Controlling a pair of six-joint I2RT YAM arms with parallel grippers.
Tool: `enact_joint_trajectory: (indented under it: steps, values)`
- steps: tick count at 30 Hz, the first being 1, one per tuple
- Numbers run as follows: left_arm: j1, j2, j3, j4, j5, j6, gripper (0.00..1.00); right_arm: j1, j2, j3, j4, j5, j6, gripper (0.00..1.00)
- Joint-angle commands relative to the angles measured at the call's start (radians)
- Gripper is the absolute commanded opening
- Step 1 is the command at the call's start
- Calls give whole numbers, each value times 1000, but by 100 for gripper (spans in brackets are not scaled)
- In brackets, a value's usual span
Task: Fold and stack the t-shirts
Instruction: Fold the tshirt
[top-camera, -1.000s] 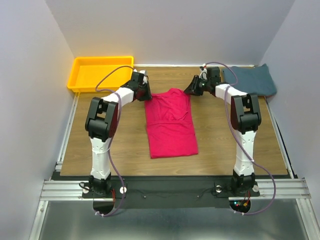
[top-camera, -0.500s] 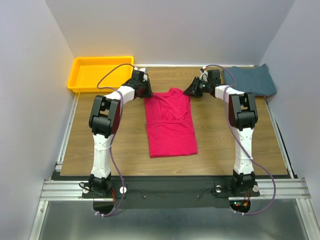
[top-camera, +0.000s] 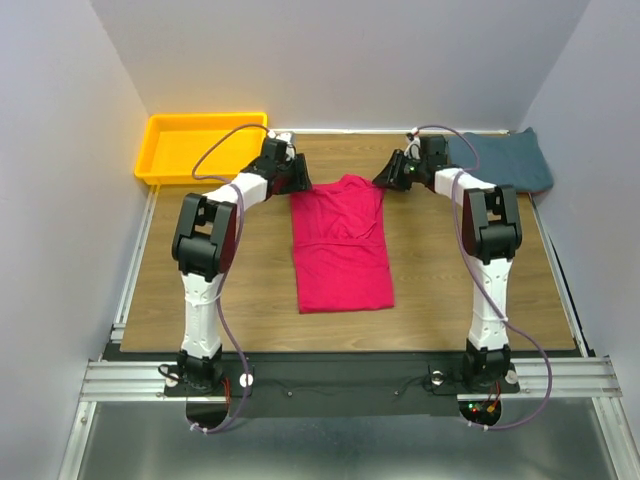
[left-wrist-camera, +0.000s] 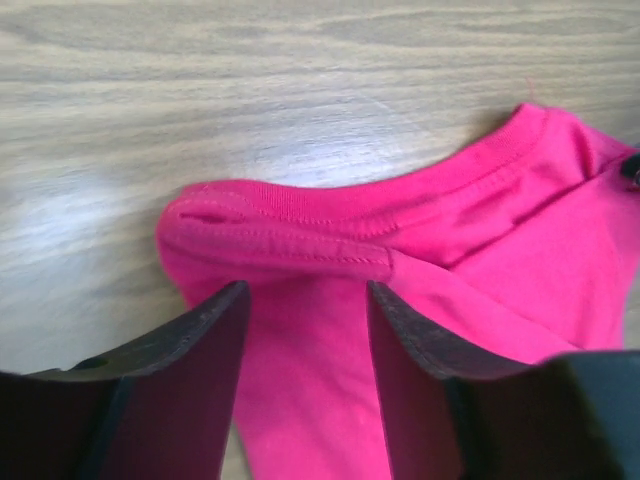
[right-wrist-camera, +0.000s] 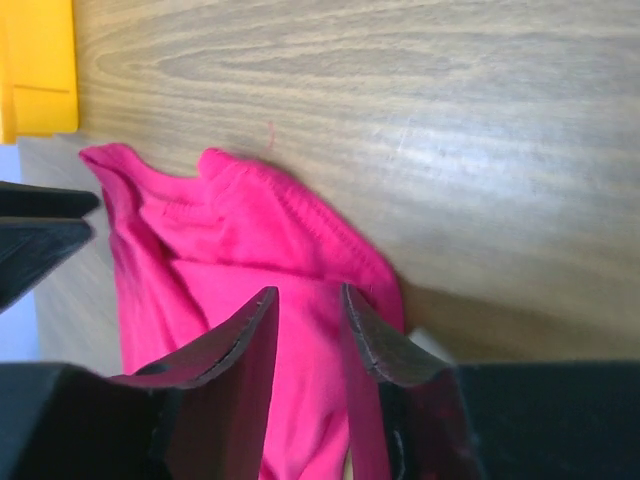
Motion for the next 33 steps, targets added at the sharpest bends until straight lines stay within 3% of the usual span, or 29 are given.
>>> enact_joint_trajectory:
  steps: [1, 4, 6, 12, 15, 21, 27, 33]
  values:
    - [-23, -235, -11, -7, -98, 33, 68, -14, -162, -60, -3, 44, -44, 40]
    - [-43, -367, -76, -131, -197, 15, 83, -14, -285, -143, -36, 92, -82, 50]
    - [-66, -472, -159, -197, -262, -17, 88, -14, -377, -207, -101, 142, -102, 57]
    - [-224, -690, -325, -476, -512, -161, 89, -13, -653, -422, -314, 247, -136, 71]
    - [-327, -792, -449, -561, -514, -247, 89, -14, -758, -527, -414, 297, -164, 79]
    - [-405, -974, -687, -573, -400, -405, 83, -5, -963, -694, -580, 362, -170, 94]
    - [-526, -941, -747, -557, -368, -479, 82, 35, -1078, -818, -626, 367, -115, 96]
    - [-563, -870, -773, -500, -363, -510, 79, 98, -1132, -889, -633, 386, -64, 95]
